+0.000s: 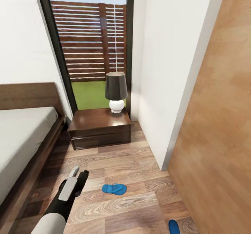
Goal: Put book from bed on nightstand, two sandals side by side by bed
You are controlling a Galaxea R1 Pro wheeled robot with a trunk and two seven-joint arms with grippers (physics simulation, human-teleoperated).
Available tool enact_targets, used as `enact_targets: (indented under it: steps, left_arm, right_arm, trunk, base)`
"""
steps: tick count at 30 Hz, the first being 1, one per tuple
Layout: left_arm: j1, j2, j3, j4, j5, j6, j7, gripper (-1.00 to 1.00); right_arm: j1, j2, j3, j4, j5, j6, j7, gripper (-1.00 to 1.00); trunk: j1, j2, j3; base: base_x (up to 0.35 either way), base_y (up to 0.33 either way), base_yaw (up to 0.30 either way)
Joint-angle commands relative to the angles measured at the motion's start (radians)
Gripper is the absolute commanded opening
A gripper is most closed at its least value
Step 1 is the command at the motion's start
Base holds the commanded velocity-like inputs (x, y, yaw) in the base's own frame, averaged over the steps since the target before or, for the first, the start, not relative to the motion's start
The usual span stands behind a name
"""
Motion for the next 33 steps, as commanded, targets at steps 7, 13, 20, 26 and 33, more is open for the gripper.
enact_targets:
  steps: [7, 13, 20, 26, 33]
  left_arm:
    - [0.0, -0.001, 0.005, -0.002, 0.006, 0.005, 0.005, 1.0]
    - [0.0, 0.0, 0.005, -0.002, 0.006, 0.005, 0.005, 1.0]
    - [0.0, 0.001, 0.005, -0.002, 0.006, 0.004, 0.005, 1.0]
    - [0.0, 0.001, 0.004, -0.002, 0.004, 0.005, 0.004, 1.0]
    - [0.0, 0.008, -0.034, -0.002, 0.003, 0.005, 0.004, 1.0]
  right_arm:
    - [-0.001, 0.0, -0.002, 0.003, -0.004, -0.002, 0.005, -1.0]
    - [-0.001, 0.0, -0.002, 0.003, -0.004, -0.002, 0.005, -1.0]
    - [-0.001, 0.0, -0.002, 0.003, -0.004, -0.002, 0.005, -1.0]
    - [-0.001, 0.0, -0.002, 0.003, -0.004, -0.002, 0.006, -1.0]
    - [-0.001, 0.0, -0.002, 0.003, -0.004, -0.002, 0.006, -1.0]
  trunk:
    - [0.0, 0.0, -0.001]
    - [0.0, 0.0, -0.001]
    - [0.0, 0.0, -0.001]
    - [0.0, 0.0, -0.001]
    - [0.0, 0.0, -0.001]
  base:
    - [0.0, 0.0, -0.144]
    - [0.0, 0.0, -0.028]
    - [0.0, 0.0, -0.001]
    - [0.0, 0.0, 0.0]
    - [0.087, 0.0, 0.0]
